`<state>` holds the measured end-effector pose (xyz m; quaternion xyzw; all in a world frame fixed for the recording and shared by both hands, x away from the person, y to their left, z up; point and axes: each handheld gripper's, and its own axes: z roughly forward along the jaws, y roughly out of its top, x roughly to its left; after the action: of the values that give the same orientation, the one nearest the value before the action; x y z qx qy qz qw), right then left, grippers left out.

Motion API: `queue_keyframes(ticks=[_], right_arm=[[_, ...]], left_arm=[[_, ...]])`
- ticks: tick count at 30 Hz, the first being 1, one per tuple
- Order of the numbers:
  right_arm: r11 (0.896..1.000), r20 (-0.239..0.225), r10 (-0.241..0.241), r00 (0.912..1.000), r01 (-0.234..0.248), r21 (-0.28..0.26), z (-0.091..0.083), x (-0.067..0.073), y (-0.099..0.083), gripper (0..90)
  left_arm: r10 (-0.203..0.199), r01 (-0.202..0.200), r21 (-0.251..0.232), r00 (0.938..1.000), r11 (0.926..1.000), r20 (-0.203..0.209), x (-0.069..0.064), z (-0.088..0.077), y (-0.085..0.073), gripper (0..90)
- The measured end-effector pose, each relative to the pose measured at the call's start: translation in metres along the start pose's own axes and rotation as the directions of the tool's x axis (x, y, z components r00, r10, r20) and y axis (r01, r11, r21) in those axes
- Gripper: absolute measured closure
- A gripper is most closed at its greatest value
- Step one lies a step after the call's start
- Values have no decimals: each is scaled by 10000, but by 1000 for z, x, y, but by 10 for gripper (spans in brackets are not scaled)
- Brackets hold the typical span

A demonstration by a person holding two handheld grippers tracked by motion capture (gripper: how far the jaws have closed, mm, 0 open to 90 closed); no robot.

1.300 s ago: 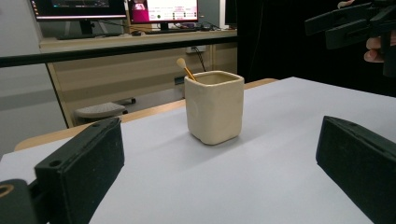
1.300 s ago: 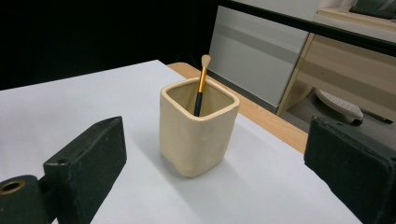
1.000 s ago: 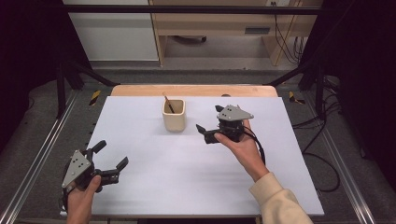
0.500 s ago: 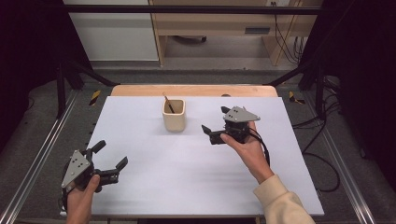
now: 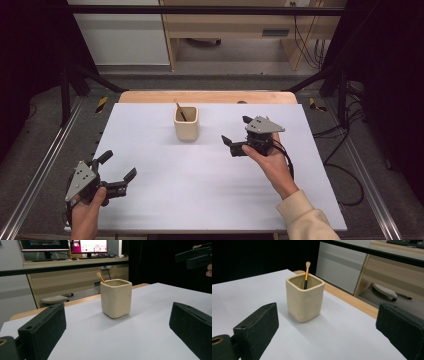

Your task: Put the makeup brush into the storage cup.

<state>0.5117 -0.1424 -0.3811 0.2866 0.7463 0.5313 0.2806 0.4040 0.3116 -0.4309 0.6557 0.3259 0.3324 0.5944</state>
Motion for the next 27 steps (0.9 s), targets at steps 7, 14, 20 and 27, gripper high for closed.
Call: queue_keyframes(ticks=[7, 14, 20, 27], right_arm=[[9999, 146, 112, 9998, -112, 44, -8, -5, -7, 49], [9997, 289, 250, 9993, -252, 49, -18, -10, -15, 46], [9995, 416, 311, 9987, -314, 73, -26, -14, -19, 41], [9990, 545, 433, 9976, -439, 94, -36, -19, -23, 36]], left_arm=[[13, -13, -6, 10000, 10000, -2, 0, 0, 0, 2], [11, -11, -10, 10000, 10000, -6, 0, 0, 0, 2], [-35, 35, -44, 10000, 10000, -20, 1, -1, 0, 2], [-46, 46, -88, 10000, 10000, -44, 1, -2, 0, 2]])
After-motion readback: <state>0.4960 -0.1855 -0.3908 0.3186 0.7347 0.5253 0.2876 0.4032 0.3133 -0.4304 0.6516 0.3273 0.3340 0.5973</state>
